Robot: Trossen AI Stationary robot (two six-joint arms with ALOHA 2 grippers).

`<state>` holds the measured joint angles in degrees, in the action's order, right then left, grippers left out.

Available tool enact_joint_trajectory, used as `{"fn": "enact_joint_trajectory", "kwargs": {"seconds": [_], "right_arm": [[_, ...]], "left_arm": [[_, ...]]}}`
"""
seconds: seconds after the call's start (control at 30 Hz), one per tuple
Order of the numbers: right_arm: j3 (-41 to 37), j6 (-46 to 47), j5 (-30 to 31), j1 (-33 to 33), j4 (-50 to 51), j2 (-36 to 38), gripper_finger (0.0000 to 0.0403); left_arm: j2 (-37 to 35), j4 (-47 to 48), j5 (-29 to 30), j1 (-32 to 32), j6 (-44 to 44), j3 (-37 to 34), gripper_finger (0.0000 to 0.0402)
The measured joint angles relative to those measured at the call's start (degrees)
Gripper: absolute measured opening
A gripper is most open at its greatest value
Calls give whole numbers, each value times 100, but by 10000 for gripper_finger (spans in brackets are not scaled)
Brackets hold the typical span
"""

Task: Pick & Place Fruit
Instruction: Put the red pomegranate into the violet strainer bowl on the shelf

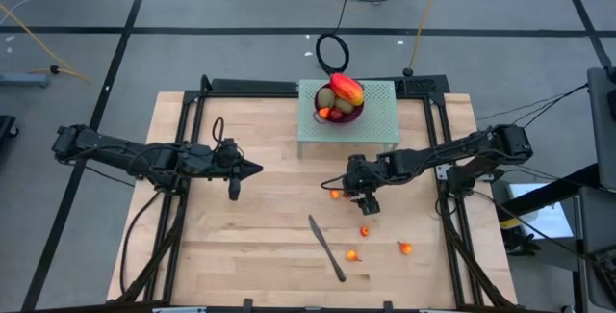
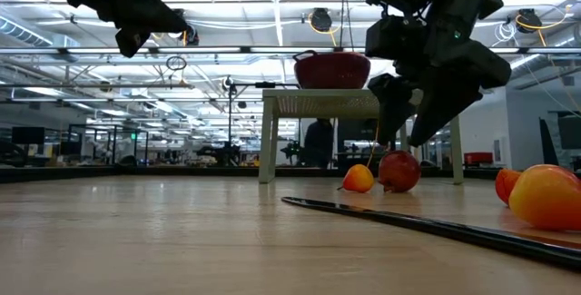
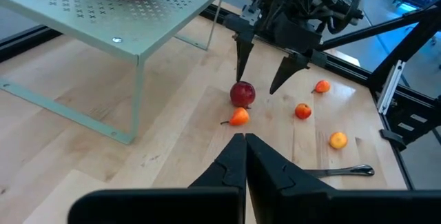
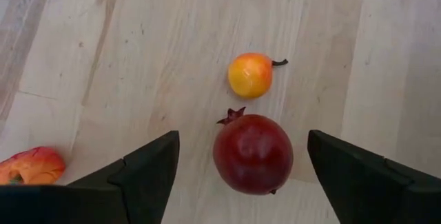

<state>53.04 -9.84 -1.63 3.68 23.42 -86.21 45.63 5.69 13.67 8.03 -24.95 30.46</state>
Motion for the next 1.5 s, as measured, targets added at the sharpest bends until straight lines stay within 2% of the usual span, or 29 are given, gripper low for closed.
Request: {"fn": "enact_joint_trajectory", "kwargs": {"seconds": [0.37,0.6,1.2,1.5], "right_arm": [[-4,-73,43,0,-190,-190,334],[-61,-69,-9,-63,-143,-190,334],[-577,-267,-13,-193,-1101,-195,334],[-721,-300,-158,-374,-1233,-195,334]], "left_arm": [[0,0,-3,0,-67,0,20],[0,0,-7,0,-71,1,21],[0,0,33,-2,-83,2,21],[0,0,37,0,-83,2,21]]}}
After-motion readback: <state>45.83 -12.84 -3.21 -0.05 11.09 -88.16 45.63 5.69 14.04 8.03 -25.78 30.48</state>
